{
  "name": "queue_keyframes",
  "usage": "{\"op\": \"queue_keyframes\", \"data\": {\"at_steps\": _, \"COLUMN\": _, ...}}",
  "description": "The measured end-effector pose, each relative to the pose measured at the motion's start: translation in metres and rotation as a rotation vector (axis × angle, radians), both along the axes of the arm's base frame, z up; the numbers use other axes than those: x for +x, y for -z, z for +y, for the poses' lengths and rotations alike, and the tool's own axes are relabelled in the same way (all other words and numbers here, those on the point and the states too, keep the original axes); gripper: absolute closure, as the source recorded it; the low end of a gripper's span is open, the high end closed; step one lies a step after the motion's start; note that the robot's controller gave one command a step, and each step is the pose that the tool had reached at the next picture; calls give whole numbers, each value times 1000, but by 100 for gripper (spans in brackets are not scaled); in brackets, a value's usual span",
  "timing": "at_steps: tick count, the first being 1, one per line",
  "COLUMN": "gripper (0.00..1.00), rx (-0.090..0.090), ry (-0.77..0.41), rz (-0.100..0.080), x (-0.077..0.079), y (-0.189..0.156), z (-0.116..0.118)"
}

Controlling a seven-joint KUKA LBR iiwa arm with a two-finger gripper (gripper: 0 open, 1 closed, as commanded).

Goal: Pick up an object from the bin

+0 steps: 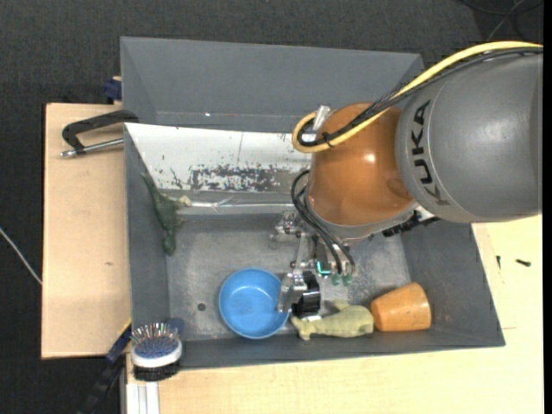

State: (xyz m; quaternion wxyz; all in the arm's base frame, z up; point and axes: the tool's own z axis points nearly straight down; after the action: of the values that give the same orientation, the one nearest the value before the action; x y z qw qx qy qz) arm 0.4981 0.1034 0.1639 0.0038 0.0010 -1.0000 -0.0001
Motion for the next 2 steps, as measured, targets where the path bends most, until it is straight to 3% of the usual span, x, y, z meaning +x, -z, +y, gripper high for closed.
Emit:
{"op": "queue_keyframes", "data": {"at_steps": 1, "gripper": 0, "rx": 3, "ry": -293, "rz": -15, "x": 6, "y": 90, "z": -7}}
{"op": "queue_keyframes", "data": {"at_steps": 2, "gripper": 100, "rx": -3, "ry": -290, "rz": -28, "x": 10, "y": 86, "z": -11}}
